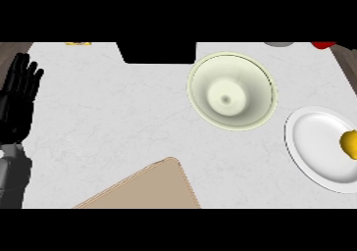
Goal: Pick the can from the plate and place it in the bowl
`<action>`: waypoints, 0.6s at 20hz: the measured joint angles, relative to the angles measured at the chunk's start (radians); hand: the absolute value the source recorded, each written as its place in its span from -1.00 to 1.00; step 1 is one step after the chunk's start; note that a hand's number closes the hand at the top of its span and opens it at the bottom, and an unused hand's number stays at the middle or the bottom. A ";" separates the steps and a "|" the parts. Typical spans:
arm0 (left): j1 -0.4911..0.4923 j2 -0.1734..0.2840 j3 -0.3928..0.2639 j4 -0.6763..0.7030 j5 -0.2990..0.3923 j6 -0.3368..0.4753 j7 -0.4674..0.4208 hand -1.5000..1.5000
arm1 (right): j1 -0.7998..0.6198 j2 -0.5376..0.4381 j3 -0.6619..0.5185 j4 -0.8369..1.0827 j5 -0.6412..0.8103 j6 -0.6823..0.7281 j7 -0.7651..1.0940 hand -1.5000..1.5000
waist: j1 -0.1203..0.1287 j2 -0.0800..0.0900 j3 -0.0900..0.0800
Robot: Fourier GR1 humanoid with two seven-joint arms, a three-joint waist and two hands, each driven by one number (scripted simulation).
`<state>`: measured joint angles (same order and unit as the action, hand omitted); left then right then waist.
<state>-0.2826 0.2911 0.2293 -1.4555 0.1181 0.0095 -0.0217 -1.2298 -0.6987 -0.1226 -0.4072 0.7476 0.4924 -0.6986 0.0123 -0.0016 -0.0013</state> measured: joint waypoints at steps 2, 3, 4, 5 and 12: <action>0.010 0.007 0.007 -0.012 0.007 -0.005 0.012 0.00 | 0.002 0.047 0.016 -0.023 -0.006 0.013 0.034 1.00 | -0.003 -0.002 0.000; 0.013 0.011 0.011 -0.014 0.013 -0.010 0.014 0.00 | 0.004 0.072 0.024 -0.034 -0.008 0.019 0.052 1.00 | -0.005 -0.003 0.000; 0.019 0.008 0.010 -0.024 0.011 -0.006 0.017 0.00 | 0.019 0.099 0.032 -0.047 -0.010 0.017 0.064 1.00 | -0.007 -0.003 0.000; 0.024 0.009 0.013 -0.023 0.010 -0.007 0.009 0.00 | 0.033 0.129 0.042 -0.060 -0.011 0.013 0.078 1.00 | -0.008 -0.003 0.000; 0.029 0.004 0.012 -0.031 0.008 -0.010 0.004 0.00 | 0.130 0.274 0.094 -0.189 0.008 -0.037 0.191 1.00 | -0.012 -0.002 0.001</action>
<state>-0.2539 0.2956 0.2408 -1.4870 0.1263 -0.0001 -0.0178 -1.1001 -0.4245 -0.0285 -0.5962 0.7552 0.4552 -0.5073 0.0003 -0.0033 -0.0006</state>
